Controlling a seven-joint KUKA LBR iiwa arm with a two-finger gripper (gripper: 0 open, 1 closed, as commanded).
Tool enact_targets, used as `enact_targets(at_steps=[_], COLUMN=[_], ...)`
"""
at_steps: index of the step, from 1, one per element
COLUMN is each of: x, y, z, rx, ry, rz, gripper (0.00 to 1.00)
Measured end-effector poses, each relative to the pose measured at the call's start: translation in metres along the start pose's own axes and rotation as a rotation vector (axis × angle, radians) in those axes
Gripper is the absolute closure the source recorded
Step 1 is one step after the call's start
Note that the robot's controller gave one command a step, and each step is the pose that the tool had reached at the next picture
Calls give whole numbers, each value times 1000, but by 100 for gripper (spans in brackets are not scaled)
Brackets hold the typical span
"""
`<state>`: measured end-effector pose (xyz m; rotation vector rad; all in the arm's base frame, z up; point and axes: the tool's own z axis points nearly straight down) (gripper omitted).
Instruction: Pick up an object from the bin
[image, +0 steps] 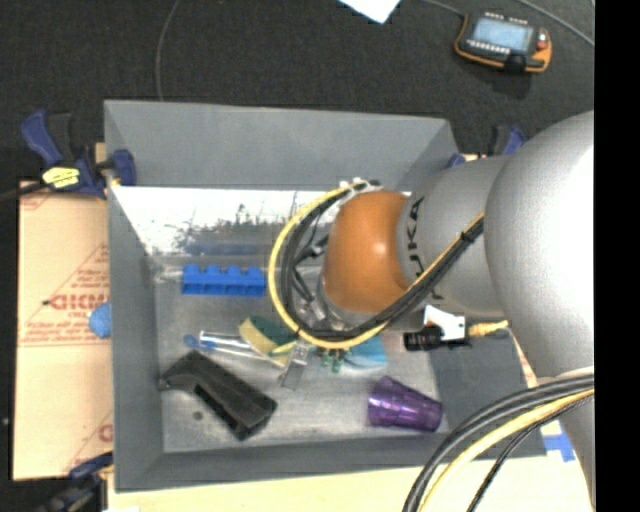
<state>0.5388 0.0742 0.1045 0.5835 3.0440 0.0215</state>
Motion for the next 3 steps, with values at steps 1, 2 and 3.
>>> enact_targets(at_steps=[1,2,3], x=[13,-4,-4], y=[36,2,2], z=[-12,13,13], rx=[-4,-3,-3], ry=[-4,-6,-6], rz=[-33,-39,-38], gripper=[0,100,100])
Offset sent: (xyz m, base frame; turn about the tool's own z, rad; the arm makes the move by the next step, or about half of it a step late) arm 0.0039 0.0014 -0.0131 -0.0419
